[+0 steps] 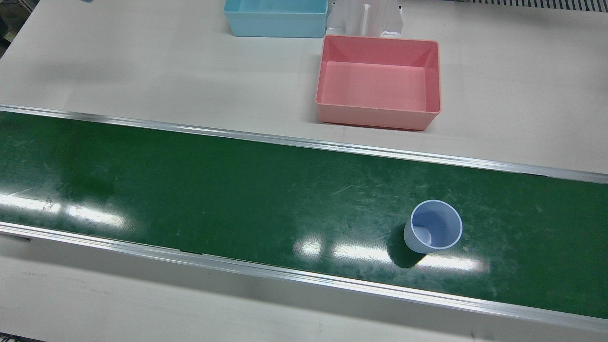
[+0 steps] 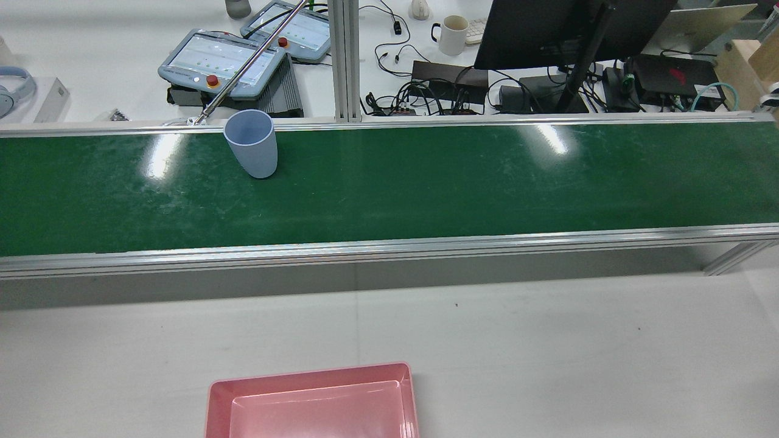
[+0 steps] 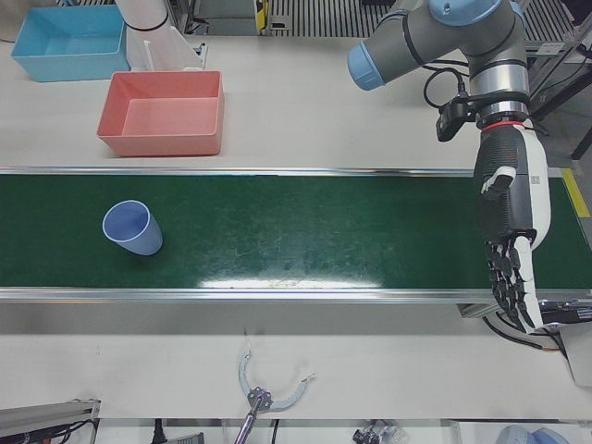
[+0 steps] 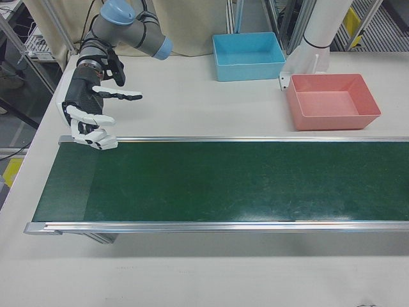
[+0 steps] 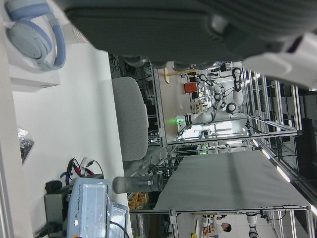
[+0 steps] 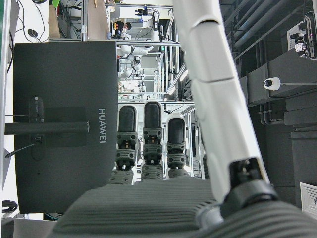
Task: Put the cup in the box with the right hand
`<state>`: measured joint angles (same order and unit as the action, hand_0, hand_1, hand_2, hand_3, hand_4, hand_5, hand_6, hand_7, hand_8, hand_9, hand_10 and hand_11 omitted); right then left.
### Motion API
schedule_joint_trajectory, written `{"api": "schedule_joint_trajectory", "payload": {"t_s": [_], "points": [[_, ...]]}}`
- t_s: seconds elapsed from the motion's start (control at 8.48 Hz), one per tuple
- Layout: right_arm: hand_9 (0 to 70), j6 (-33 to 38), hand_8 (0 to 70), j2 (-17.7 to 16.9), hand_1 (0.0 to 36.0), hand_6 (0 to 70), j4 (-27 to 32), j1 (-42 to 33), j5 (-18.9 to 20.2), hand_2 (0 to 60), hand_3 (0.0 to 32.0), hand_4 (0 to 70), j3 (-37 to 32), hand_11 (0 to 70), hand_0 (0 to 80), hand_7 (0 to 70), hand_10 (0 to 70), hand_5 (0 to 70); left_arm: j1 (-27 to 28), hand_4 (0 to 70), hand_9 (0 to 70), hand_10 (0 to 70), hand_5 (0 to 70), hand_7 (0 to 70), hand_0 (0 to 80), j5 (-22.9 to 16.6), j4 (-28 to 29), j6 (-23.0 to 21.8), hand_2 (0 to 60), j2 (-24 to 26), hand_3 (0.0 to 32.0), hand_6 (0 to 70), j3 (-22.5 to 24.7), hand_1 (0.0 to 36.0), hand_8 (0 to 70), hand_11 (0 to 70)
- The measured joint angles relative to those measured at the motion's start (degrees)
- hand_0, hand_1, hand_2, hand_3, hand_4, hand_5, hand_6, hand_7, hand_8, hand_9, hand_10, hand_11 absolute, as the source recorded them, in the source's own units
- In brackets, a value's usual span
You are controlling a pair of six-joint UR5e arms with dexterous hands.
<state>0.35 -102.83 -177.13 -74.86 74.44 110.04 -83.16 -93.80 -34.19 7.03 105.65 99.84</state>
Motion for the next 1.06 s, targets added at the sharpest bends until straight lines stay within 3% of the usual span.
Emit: {"api": "schedule_joint_trajectory", "payload": {"t_s": [1.06], "points": [[39.6,0.0,30.9,0.0,24.6,16.3,-0.1,0.1,0.0,0.0,0.0,27.8,0.0,37.6,80.0,58.6,24.5,13.9,0.0,0.0,0.0,0.0,0.0,0.0,0.0,0.0,0.0,0.0,0.0,0.0,0.0,0.0,0.0,0.0,0.0,0.0]]}}
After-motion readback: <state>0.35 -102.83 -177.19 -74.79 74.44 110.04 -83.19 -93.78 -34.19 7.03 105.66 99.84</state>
